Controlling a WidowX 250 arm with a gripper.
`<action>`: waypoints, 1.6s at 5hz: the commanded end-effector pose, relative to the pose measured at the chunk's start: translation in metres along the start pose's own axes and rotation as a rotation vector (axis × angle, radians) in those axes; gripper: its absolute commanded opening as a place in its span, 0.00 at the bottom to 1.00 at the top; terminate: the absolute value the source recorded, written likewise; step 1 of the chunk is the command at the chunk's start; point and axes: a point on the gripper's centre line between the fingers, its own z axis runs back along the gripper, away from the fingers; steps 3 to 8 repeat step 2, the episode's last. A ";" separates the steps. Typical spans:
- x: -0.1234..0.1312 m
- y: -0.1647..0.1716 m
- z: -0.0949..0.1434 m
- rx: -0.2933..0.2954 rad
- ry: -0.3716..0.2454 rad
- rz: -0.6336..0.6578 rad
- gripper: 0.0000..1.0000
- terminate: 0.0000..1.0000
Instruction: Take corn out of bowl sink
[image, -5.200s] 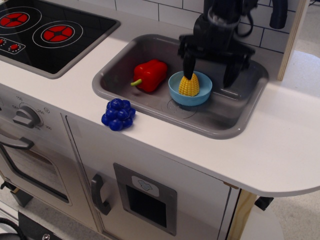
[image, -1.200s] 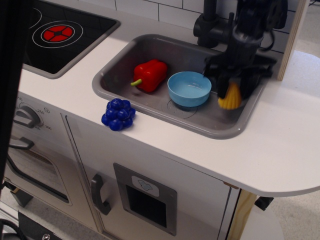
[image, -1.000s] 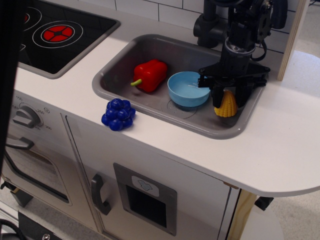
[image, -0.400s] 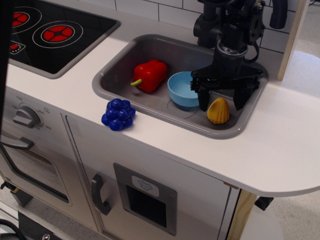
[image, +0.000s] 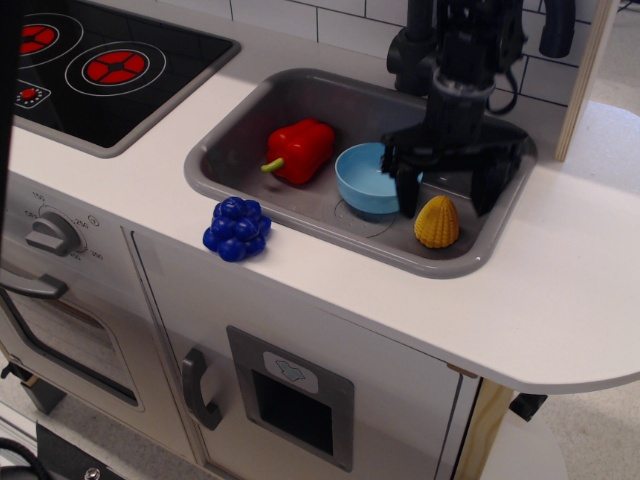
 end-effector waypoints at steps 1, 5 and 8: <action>0.019 -0.005 0.061 -0.111 -0.108 0.008 1.00 0.00; 0.019 -0.005 0.061 -0.111 -0.108 0.008 1.00 1.00; 0.019 -0.005 0.061 -0.111 -0.108 0.008 1.00 1.00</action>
